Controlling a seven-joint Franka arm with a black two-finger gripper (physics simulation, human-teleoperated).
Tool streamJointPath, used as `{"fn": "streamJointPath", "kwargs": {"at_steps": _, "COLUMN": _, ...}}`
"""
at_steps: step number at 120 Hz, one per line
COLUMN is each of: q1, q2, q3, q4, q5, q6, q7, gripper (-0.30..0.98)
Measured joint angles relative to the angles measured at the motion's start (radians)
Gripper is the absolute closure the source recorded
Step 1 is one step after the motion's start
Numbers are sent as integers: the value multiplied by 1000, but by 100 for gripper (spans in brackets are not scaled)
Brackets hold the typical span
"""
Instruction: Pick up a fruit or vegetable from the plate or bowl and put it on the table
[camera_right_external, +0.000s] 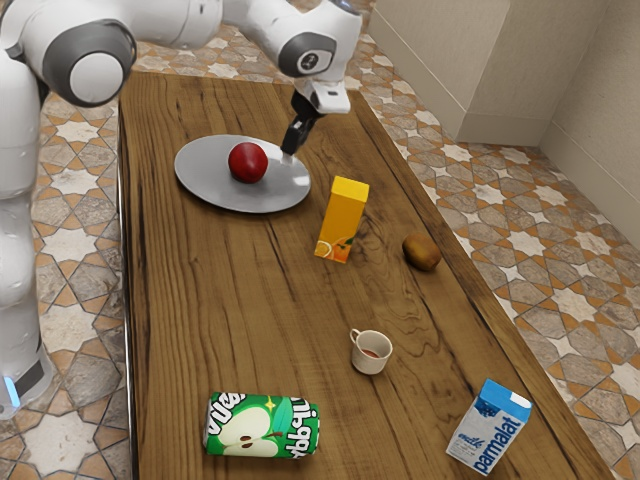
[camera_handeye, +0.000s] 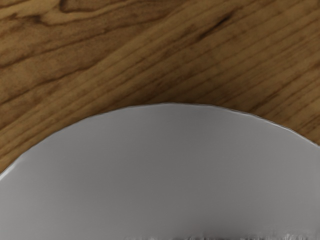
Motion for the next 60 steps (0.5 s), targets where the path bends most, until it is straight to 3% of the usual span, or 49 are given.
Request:
{"fn": "streamJointPath", "kwargs": {"at_steps": 22, "q1": 31, "q2": -39, "q3": 53, "q4": -62, "q5": -5, "q6": 17, "q7": 45, "gripper": 0}}
{"fn": "streamJointPath", "kwargs": {"at_steps": 40, "q1": 89, "q2": -51, "q3": 59, "q4": -76, "q5": -6, "q6": 16, "q7": 78, "gripper": 0}}
{"fn": "streamJointPath", "kwargs": {"at_steps": 60, "q1": 85, "q2": -89, "q3": 56, "q4": -110, "q5": -7, "q6": -4, "q7": 107, "gripper": 0}}
